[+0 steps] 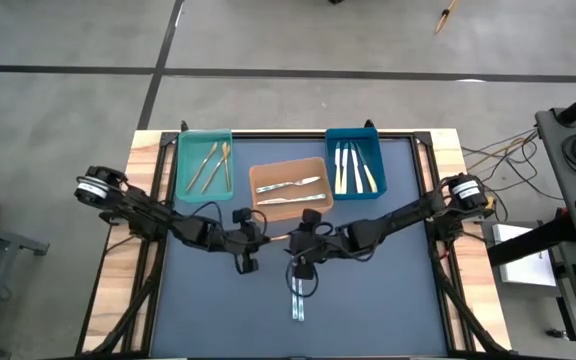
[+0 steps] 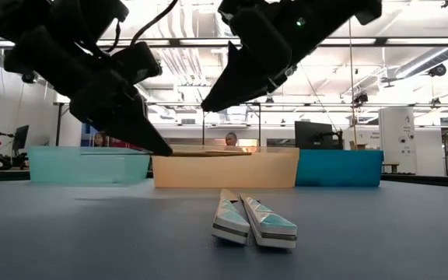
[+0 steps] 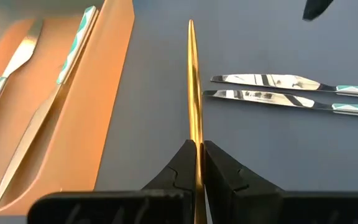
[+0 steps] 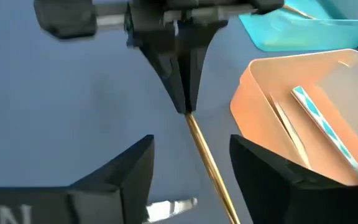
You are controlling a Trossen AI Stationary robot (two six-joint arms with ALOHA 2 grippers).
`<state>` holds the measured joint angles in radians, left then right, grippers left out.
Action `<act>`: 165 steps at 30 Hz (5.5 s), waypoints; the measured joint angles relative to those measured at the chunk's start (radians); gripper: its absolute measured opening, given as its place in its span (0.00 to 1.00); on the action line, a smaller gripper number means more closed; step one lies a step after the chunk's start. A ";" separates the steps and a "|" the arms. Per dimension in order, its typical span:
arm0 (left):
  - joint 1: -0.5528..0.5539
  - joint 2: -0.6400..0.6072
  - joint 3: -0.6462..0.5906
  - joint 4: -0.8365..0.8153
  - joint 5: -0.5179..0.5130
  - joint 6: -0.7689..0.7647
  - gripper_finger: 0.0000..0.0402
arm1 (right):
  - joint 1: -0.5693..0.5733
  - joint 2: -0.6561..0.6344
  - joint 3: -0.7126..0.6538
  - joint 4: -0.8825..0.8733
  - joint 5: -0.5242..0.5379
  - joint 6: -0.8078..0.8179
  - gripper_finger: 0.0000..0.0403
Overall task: Sort silverware by color (type)
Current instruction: Put the gold knife into the green bin
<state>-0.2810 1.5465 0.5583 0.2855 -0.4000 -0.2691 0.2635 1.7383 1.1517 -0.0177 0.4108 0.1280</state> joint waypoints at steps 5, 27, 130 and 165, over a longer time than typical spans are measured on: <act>0.000 -0.026 0.000 -0.005 0.000 -0.003 0.00 | -0.005 0.050 0.059 -0.066 0.001 -0.044 0.55; -0.004 -0.038 0.000 -0.026 0.019 -0.003 0.00 | -0.063 0.224 0.203 -0.193 0.008 -0.150 0.27; -0.005 -0.201 0.029 0.895 0.397 0.441 0.01 | -0.094 -0.100 -0.158 0.917 -0.488 -0.102 0.29; 0.521 -0.652 0.297 -0.807 -0.218 -0.004 0.00 | -0.152 -0.379 -0.158 0.105 0.072 -0.086 0.51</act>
<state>0.2397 0.8944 0.8556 -0.5218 -0.6183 -0.2729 0.1120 1.3588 0.9939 0.0869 0.4831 0.0417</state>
